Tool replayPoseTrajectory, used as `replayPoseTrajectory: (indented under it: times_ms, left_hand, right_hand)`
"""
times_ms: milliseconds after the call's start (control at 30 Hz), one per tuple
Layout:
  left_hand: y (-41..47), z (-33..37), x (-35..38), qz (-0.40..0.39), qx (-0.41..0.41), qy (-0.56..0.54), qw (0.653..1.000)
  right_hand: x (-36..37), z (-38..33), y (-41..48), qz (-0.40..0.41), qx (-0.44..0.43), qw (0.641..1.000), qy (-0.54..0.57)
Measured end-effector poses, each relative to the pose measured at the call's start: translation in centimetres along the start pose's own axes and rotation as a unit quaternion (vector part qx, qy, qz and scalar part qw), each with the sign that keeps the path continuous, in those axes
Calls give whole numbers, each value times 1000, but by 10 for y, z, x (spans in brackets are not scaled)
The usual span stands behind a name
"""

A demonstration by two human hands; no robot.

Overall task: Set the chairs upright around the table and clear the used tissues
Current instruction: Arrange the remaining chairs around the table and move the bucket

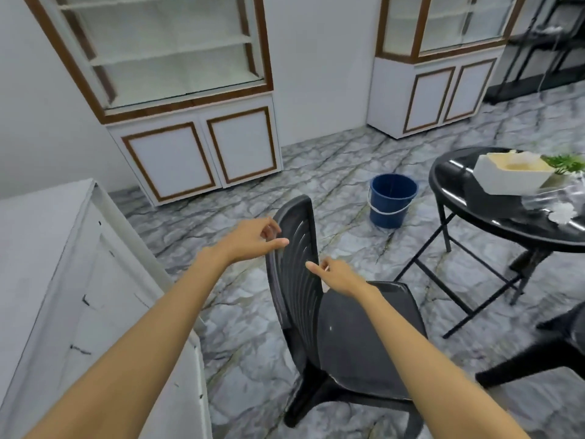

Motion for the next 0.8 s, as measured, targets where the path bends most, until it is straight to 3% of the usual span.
replayPoseTrajectory:
  times_ms: [367,567,800]
  left_hand:
    - [170,-40,33,-131,143,56,979]
    - [207,-38,57,-211,262,43,941]
    - [199,-29,88,-291,374,70,878]
  right_hand:
    - [-24,24,62,116,136,982,60]
    - [-24,37,37,211,266,937,80]
    - [27,30,-57,277,411,858,134]
Point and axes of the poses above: each hand's wrist, its own y-axis towards the middle knuckle, its own x-axis out of the palm, z = x × y, the point moved 10 cm from there along y, towards the middle knuckle, and after that the axes turned 6 degrees about z, right-handed, at the moved point
